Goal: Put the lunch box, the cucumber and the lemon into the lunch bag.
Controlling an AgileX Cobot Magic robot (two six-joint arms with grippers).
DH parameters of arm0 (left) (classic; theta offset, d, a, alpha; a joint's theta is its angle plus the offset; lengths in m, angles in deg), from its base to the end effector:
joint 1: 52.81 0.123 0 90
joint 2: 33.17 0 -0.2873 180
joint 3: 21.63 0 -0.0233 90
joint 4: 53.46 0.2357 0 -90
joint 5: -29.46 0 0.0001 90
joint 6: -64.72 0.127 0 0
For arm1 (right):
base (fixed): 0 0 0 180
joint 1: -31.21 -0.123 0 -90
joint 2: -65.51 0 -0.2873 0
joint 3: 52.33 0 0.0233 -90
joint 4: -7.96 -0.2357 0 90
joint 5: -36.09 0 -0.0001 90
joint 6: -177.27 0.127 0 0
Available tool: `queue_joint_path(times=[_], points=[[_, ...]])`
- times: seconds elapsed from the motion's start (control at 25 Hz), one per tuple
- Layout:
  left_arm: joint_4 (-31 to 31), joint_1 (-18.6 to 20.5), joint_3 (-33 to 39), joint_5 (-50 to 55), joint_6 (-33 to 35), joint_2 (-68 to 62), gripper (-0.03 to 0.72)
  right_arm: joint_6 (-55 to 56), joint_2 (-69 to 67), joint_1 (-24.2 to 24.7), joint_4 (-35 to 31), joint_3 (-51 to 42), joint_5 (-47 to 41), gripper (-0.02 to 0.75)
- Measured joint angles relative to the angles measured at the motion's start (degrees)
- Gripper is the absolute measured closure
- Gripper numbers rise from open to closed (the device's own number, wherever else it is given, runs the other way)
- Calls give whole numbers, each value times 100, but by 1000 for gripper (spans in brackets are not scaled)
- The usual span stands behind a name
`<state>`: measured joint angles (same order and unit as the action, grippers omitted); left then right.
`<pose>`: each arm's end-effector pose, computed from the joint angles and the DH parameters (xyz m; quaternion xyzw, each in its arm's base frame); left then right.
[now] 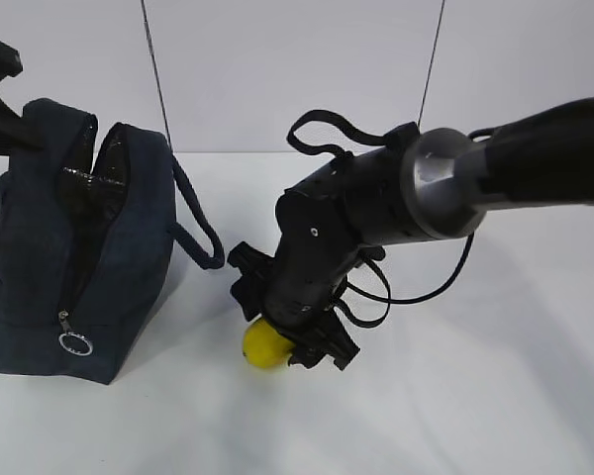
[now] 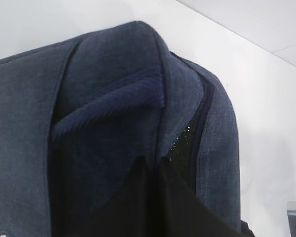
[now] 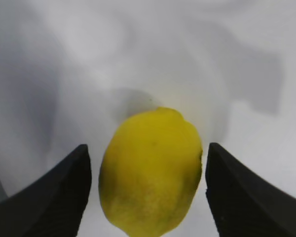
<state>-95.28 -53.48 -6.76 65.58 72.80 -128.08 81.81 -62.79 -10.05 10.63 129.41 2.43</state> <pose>0.3312 -0.0538 0.2642 -0.1452 0.9068 -0.2674 0.2918 0.3210 0.2773 0.1073 0.3475 0.9217 0.1455 0.0925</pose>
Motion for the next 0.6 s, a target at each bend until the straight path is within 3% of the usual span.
queue_joint_path(times=[0.28, 0.6], points=[[0, 0, 0, 0, 0, 0, 693, -230, -33, 0, -22, 14, 31, 318], [0, 0, 0, 0, 0, 0, 693, -301, -33, 0, -151, 29, -39, 340]])
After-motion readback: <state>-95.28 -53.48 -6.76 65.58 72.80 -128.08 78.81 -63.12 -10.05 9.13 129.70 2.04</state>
